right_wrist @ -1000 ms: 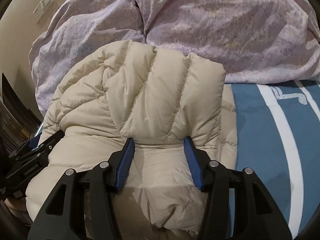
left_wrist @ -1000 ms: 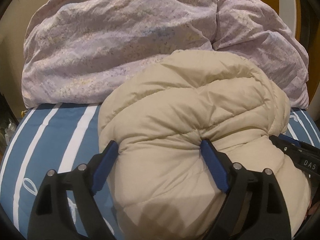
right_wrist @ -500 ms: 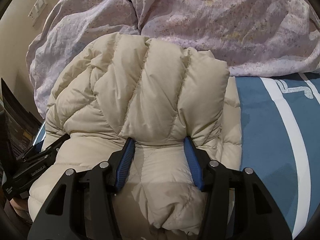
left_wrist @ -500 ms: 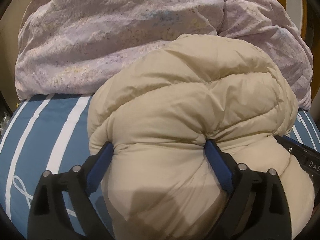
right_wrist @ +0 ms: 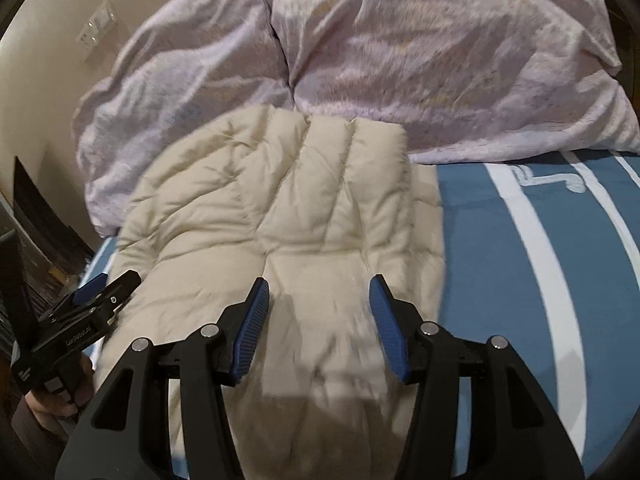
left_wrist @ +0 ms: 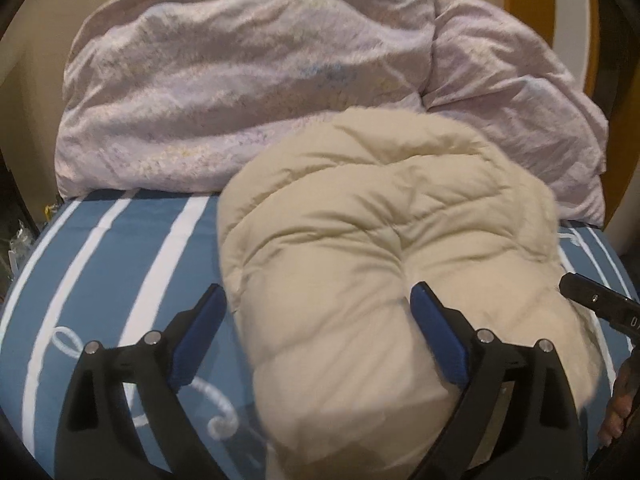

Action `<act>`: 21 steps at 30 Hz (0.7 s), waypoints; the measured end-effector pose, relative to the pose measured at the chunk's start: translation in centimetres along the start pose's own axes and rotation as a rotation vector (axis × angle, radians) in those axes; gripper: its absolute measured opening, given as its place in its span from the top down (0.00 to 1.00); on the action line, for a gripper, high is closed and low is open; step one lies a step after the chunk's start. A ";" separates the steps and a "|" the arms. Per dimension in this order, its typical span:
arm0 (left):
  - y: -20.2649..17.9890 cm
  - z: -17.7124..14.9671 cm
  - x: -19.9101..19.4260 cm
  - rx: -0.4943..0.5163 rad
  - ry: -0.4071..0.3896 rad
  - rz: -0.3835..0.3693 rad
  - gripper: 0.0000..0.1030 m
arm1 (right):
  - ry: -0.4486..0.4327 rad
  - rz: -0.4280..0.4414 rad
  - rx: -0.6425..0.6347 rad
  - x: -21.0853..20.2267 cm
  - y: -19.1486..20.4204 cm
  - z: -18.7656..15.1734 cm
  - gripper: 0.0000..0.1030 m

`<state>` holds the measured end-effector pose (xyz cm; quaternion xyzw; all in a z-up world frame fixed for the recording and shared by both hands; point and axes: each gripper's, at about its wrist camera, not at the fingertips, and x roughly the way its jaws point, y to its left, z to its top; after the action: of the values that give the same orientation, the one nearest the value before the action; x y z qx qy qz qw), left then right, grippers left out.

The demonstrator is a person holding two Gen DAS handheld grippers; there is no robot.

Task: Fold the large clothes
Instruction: 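Lift both open grippers away from the folded jacket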

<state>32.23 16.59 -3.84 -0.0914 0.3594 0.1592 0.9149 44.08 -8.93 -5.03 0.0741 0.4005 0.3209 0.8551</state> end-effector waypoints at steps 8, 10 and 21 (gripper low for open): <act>-1.3 -2.6 -3.3 0.093 0.008 -0.026 0.10 | 0.096 -0.041 -0.014 0.5 -0.1 -2.5 0.48; -2.1 -3.3 -2.6 0.127 0.032 0.007 0.10 | 0.110 -0.048 -0.007 1.1 -0.4 -2.9 0.48; -2.2 -5.0 -7.5 0.135 -0.012 -0.015 0.03 | 0.012 -0.081 -0.052 -4.7 1.1 -3.0 0.17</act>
<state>24.69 11.42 -2.19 -0.0315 0.3631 0.1283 0.9223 39.16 -11.29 -3.62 0.0336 0.3996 0.2970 0.8666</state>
